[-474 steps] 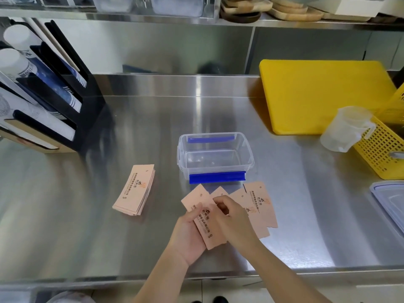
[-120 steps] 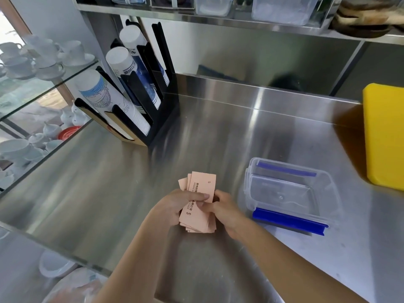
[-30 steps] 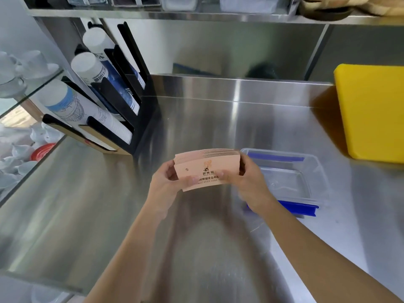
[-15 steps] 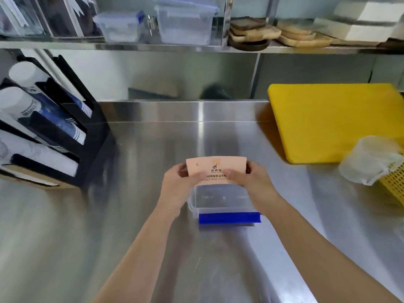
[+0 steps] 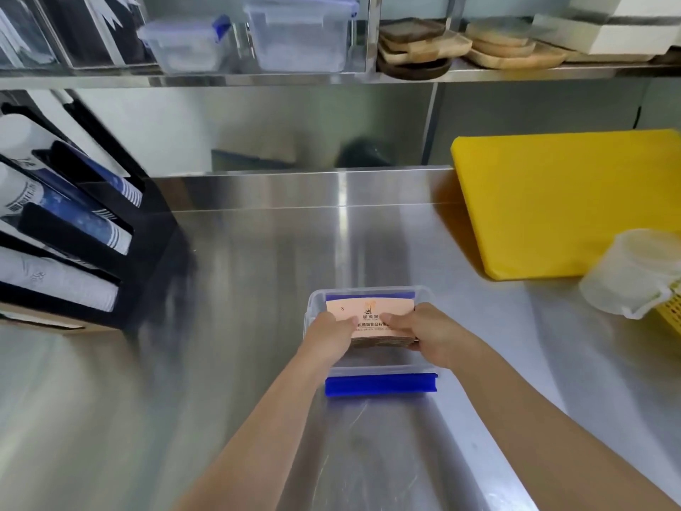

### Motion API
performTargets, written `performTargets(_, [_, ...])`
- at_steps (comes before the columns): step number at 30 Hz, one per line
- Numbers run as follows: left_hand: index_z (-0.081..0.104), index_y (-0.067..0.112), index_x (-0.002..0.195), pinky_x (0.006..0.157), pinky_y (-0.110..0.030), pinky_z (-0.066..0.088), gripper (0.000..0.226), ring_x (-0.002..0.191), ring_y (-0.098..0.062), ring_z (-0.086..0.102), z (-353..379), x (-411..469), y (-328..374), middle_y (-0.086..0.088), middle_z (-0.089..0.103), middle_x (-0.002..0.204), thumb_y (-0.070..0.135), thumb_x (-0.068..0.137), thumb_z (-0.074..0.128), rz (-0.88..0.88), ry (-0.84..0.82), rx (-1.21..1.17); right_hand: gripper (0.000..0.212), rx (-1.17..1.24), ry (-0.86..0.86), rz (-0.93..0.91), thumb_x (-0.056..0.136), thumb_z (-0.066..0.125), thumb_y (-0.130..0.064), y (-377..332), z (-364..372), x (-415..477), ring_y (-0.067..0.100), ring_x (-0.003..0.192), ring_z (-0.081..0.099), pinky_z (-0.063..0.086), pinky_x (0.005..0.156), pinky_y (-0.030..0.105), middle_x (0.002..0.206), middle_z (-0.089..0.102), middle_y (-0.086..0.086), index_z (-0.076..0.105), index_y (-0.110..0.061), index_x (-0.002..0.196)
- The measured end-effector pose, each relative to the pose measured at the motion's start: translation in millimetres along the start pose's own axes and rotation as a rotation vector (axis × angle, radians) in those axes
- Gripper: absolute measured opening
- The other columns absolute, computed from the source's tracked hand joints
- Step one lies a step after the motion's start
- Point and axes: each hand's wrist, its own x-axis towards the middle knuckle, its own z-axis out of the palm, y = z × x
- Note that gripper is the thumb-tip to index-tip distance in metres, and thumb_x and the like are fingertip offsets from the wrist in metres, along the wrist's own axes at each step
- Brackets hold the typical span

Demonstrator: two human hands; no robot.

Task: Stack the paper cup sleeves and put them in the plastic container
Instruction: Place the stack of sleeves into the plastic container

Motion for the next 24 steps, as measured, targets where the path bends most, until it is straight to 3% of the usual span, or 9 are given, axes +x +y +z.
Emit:
performTargets(3, [0.046, 0.009, 0.127, 0.085, -0.029, 0.038, 0.037, 0.110, -0.023, 0.051, 4, 8, 3, -0.009, 0.057, 0.127, 0.024, 0.093, 0.047, -0.047, 0.013, -0.018, 0.009, -0.014, 0.028, -0.011, 0.081, 0.066, -0.013, 0, 4, 9, 0.017, 0.083, 0.063, 0.051, 0.084, 0.031, 0.085, 0.069, 0.001, 0.062, -0.015, 0.089])
performTargets(7, [0.046, 0.010, 0.125, 0.082, -0.028, 0.040, 0.034, 0.110, -0.023, 0.053, 9, 15, 6, -0.009, 0.058, 0.126, 0.023, 0.094, 0.046, -0.057, 0.050, 0.013, 0.024, 0.000, 0.052, -0.024, 0.083, 0.063, -0.009, 0, 9, 18, 0.020, 0.091, 0.062, 0.051, 0.078, 0.027, 0.103, 0.068, 0.008, 0.060, -0.007, 0.107])
performTargets(10, [0.048, 0.010, 0.120, 0.082, -0.029, 0.042, 0.030, 0.107, -0.025, 0.056, 11, 19, 6, -0.011, 0.060, 0.123, 0.022, 0.093, 0.046, -0.035, 0.093, 0.032, 0.027, -0.088, 0.105, -0.044, 0.086, 0.061, -0.014, 2, 13, 22, 0.023, 0.098, 0.060, 0.047, 0.092, 0.034, 0.111, 0.066, 0.011, 0.058, -0.006, 0.111])
performTargets(15, [0.049, 0.008, 0.122, 0.075, -0.027, 0.039, 0.032, 0.105, -0.024, 0.055, 16, 22, 9, -0.011, 0.060, 0.124, 0.019, 0.092, 0.047, -0.044, 0.113, 0.032, 0.031, -0.157, 0.144, -0.047, 0.088, 0.057, -0.017, 3, 15, 28, 0.022, 0.092, 0.055, 0.041, 0.080, 0.030, 0.114, 0.063, 0.012, 0.055, -0.005, 0.116])
performTargets(19, [0.048, 0.008, 0.123, 0.071, -0.025, 0.038, 0.032, 0.101, -0.021, 0.054, 16, 22, 11, -0.011, 0.059, 0.125, 0.016, 0.092, 0.046, -0.057, 0.120, 0.014, 0.034, -0.158, 0.167, -0.048, 0.086, 0.059, -0.019, 5, 15, 30, 0.025, 0.099, 0.058, 0.046, 0.087, 0.032, 0.115, 0.064, 0.011, 0.054, -0.008, 0.118])
performTargets(24, [0.047, 0.008, 0.124, 0.074, -0.027, 0.038, 0.033, 0.100, -0.022, 0.052, 15, 24, 10, -0.011, 0.058, 0.125, 0.016, 0.092, 0.046, -0.072, 0.105, -0.012, 0.036, -0.132, 0.179, -0.034, 0.087, 0.059, -0.020, 8, 17, 32, 0.019, 0.092, 0.053, 0.041, 0.081, 0.028, 0.106, 0.060, 0.005, 0.049, -0.010, 0.120])
